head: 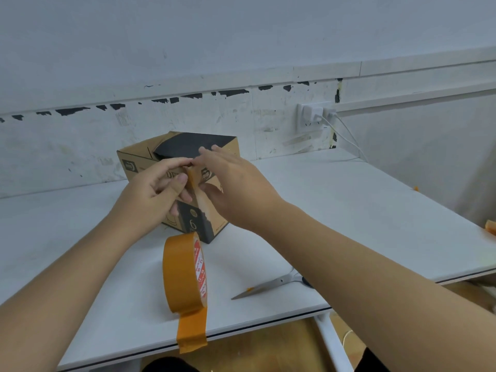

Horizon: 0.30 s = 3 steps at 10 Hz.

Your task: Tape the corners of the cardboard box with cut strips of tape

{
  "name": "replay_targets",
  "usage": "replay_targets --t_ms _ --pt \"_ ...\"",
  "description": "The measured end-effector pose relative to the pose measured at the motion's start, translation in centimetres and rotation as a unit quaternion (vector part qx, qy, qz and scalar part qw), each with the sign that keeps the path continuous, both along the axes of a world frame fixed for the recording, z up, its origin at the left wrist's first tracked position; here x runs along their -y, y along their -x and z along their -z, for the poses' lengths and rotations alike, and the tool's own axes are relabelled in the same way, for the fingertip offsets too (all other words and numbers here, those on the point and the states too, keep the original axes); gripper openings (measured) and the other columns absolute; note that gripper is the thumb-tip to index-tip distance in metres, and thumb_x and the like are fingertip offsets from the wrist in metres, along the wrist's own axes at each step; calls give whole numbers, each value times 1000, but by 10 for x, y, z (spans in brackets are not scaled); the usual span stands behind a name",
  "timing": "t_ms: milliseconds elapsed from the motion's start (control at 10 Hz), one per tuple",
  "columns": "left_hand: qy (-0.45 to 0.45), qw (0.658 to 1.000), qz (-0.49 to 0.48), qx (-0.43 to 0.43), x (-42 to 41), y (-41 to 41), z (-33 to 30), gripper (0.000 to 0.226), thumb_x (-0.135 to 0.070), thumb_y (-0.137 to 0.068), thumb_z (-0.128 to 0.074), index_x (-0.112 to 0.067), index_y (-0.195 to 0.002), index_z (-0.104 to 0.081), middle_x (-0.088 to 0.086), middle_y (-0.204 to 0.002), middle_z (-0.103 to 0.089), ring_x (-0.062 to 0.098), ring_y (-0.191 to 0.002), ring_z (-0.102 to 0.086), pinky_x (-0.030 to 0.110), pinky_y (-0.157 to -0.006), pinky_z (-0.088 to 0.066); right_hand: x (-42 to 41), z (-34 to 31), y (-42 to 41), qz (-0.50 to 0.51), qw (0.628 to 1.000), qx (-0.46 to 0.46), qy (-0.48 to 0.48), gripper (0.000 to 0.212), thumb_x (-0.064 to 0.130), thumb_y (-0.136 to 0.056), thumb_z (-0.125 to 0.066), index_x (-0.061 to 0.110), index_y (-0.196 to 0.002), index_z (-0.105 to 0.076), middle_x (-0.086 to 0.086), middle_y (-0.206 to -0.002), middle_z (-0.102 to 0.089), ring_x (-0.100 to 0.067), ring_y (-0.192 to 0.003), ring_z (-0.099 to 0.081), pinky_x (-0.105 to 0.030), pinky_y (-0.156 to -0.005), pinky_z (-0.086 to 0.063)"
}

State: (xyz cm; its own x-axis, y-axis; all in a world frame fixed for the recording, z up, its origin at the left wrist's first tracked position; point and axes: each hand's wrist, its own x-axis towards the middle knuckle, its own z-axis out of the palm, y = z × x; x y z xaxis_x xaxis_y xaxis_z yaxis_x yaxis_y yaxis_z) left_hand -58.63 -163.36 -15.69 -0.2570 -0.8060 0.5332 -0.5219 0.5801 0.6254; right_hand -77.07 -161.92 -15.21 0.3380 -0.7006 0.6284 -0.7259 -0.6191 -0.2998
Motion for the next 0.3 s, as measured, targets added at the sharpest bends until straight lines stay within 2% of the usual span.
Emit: replay_targets --t_ms 100,200,300 --pt "6 1000 -20 19 -3 5 -3 42 -50 -80 -53 -34 -119 -54 -6 -74 -70 8 -59 -65 24 -54 -56 -9 2 2 -22 999 -19 -19 57 7 -91 -56 18 -144 -39 -5 -156 -30 -23 -145 -23 -35 -114 -24" --pt "24 998 -41 50 -6 11 -6 42 -54 -77 -54 -39 -115 -51 -4 -79 -67 10 -62 -62 35 -59 -56 -21 3 10 -21 999 -14 -20 62 4 -91 -54 21 -146 -34 -2 -157 -27 -19 -145 -21 -30 -113 -23" --pt "27 998 -52 18 -9 8 -9 41 -52 -83 -52 -40 -122 -47 -7 -78 -66 12 -61 -63 31 -61 -53 -42 3 38 -18 997 53 -57 55 7 -93 -51 26 -143 -40 9 -150 -38 -3 -137 -27 1 -102 -13"
